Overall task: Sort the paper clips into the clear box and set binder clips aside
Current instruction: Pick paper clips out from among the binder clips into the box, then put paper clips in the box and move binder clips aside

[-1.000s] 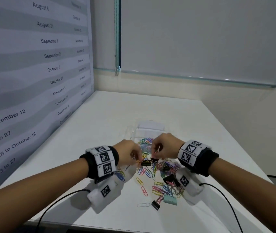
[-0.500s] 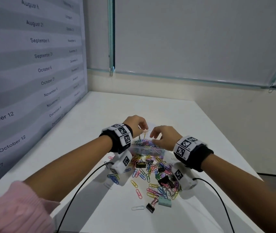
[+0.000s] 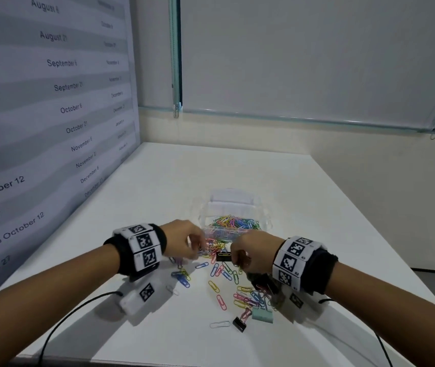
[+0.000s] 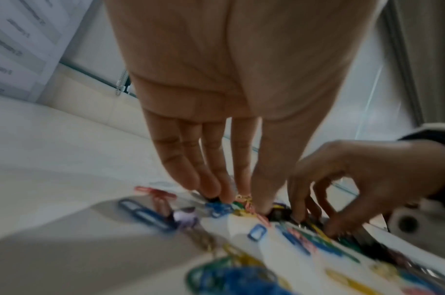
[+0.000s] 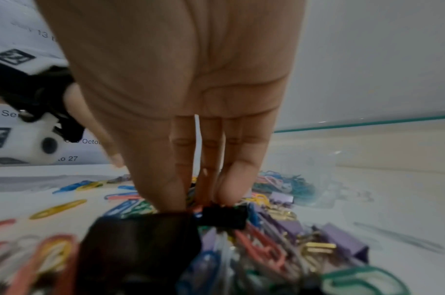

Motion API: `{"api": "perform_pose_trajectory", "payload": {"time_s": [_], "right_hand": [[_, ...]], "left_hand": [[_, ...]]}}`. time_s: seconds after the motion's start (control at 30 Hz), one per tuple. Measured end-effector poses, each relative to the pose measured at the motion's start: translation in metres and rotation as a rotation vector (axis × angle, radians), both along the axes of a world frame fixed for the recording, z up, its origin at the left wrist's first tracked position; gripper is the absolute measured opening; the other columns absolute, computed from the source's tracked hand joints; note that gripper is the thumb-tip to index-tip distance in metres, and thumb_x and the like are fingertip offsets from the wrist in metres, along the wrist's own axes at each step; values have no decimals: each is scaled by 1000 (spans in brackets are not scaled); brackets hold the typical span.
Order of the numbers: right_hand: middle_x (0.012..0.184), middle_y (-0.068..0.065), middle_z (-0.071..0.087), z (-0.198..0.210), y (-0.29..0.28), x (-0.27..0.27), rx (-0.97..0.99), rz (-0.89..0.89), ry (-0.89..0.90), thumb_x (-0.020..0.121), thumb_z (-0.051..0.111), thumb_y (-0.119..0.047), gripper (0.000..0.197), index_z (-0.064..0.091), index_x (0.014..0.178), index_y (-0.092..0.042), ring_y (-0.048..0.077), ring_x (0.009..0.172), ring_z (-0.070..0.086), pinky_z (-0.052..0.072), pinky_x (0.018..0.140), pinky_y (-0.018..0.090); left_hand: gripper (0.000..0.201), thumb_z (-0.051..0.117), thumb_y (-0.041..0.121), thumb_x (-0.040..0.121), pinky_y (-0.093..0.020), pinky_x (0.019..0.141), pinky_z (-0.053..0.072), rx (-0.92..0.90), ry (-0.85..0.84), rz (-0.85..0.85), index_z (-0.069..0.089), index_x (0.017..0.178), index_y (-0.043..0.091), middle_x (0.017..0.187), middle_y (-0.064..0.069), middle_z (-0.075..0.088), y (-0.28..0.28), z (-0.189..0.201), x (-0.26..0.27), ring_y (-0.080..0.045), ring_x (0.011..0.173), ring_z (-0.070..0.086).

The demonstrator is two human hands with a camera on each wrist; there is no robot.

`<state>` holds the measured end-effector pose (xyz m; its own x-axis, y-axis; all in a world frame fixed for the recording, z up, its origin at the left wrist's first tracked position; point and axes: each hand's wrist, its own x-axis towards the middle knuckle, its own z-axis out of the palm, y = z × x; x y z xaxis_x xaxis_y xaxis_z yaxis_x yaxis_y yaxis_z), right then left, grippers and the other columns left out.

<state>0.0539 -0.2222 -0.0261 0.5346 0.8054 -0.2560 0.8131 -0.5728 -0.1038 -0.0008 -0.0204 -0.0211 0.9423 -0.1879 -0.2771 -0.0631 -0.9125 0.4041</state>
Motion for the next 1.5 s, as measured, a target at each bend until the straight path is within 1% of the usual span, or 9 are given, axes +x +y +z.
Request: {"api": "perform_pose_trajectory", "payload": {"time_s": [0.23,0.53,0.63,0.8,0.97,1.1,1.23,1.4,1.5], "right_hand": [[92,5,72,3,2,-1,1,-19,40,80,63,-8,10,70,87,-11,20,88,65,54,81,31],[89,2,66,13,9,-10,159,-21,100,83,66,-21,18,68,99,-12,7,70,51,36,59,7],[104,4,67,11,11,-12,110,-45,91,81,68,-21,28,65,108,-14,13,82,54,41,70,20],[111,4,66,-1,13,-22,35,-30,106,75,73,-19,40,65,113,-17,20,101,59,43,80,23],[103,3,70,3,15,-27,66,-3,171,73,76,-19,33,69,105,-16,13,83,60,45,75,21],[116,1,62,4,15,-25,62,-47,152,67,81,-33,57,60,118,-15,17,101,58,44,81,23],[116,0,54,-4,16,-36,25,-26,174,60,84,-41,69,54,120,-22,18,103,53,47,89,31],[93,-3,56,-12,19,-45,39,-20,244,65,81,-34,43,61,100,-21,14,82,52,45,66,23],[82,4,64,-8,21,-43,29,5,292,75,75,-20,20,68,92,-10,12,73,53,39,60,16]], "left_hand": [[53,77,28,72,-9,61,36,155,117,-57,55,119,24,97,8,50,6,-9,-29,-3,70,45],[33,69,27,80,-7,64,37,11,46,-1,60,111,21,94,7,54,-6,-18,-37,3,67,46],[48,73,33,76,-16,70,40,58,68,-30,55,119,22,107,2,54,-11,-12,-38,-3,72,46],[62,76,27,74,-24,80,43,107,60,-61,49,129,21,121,-3,53,-16,-9,-36,-11,79,48],[47,76,18,73,-12,65,41,16,98,-97,60,118,22,99,6,54,-17,-11,-34,0,66,49],[53,77,22,72,-15,65,40,49,74,-77,57,121,22,112,1,56,-15,-11,-35,-10,79,51],[50,75,25,75,-9,64,35,104,42,-93,56,121,21,119,-1,55,-14,-15,-38,-3,72,45],[30,69,19,78,-17,72,43,90,23,-63,64,107,17,107,-1,68,-18,-20,-41,-9,79,52],[20,66,18,79,-11,62,39,118,1,-91,67,99,15,102,-2,70,-20,-21,-43,-11,79,55]]}}
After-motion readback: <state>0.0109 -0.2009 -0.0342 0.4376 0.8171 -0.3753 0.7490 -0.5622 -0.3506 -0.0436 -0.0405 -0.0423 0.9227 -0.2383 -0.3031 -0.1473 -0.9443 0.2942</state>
